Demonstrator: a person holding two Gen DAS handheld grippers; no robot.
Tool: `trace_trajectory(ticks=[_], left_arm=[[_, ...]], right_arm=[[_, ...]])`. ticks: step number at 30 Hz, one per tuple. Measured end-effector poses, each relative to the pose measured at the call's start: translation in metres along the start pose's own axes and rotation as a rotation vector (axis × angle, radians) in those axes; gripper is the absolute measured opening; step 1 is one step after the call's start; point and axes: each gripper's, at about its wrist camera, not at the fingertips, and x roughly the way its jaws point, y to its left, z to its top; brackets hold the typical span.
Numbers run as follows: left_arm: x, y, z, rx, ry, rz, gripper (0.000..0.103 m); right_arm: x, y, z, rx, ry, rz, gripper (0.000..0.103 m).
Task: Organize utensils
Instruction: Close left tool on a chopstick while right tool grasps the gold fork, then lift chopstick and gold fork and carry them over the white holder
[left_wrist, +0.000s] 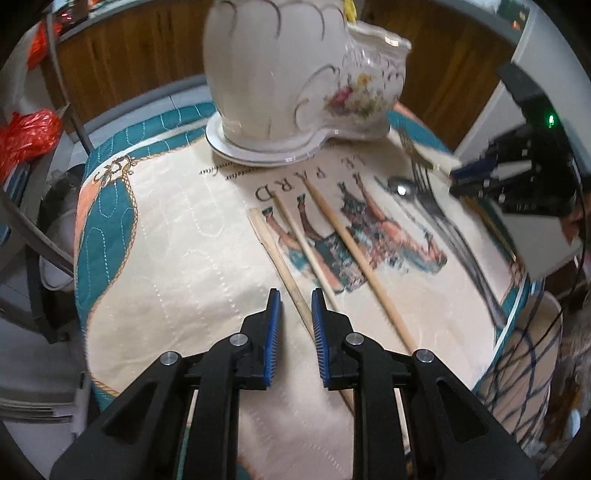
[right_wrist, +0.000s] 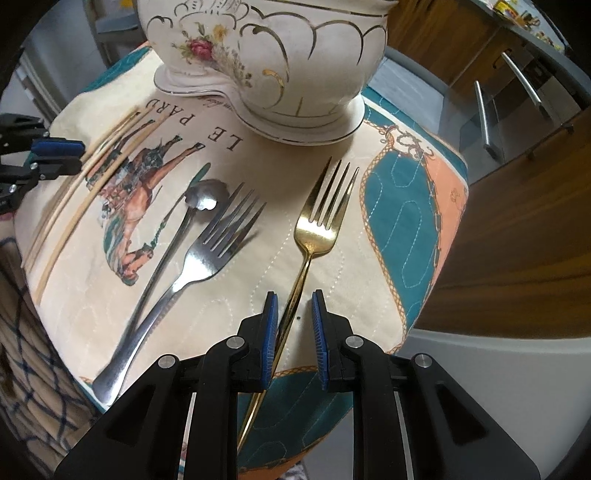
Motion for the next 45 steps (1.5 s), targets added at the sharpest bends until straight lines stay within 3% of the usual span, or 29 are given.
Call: trace_trajectory(ticks=[5,9,12,13,15,21,24,34,45], left_arm=[[0.004,-0.006,0.012,0.06,0.162,0.022,0.018],[0.005,-0.006,0.016,0.072,0.228,0.023,0.018],[0.006,0.001,0.018,0.043,0.227,0.003,0.017],[0.005,0.003,0.017,0.033,0.219,0.008,0.009],[0.004,0.009,0.013,0.014,0.198,0.011,0.005],[-0.004,0.018,0.004,-0.02,0.133,0.008,0.005],[-0.018,0.021,0.004,-0.037,0.075,-0.004,0.005],[-0.09,0.034,-0.001,-0.126,-0.272,-0.072,0.005],[-0.125,0.004,0.025,-0.171,-0.564,-0.045,0.005]], right_arm=[[0.001,-0.004,0.001,0.024,-0.003,0.034,0.012],[0.001,-0.013,-0.003,0.065,-0.027,0.077,0.011],[0.001,-0.021,-0.007,0.112,-0.051,0.124,0.008],[0.0,-0.024,-0.008,0.121,-0.058,0.132,0.007],[0.0,-0.027,-0.013,0.144,-0.072,0.16,0.007],[-0.006,-0.031,-0.026,0.177,-0.108,0.191,0.007],[-0.016,-0.034,-0.034,0.201,-0.163,0.215,0.007],[-0.051,-0.041,-0.061,0.269,-0.409,0.251,0.007],[-0.101,-0.05,-0.054,0.296,-0.694,0.235,0.007]])
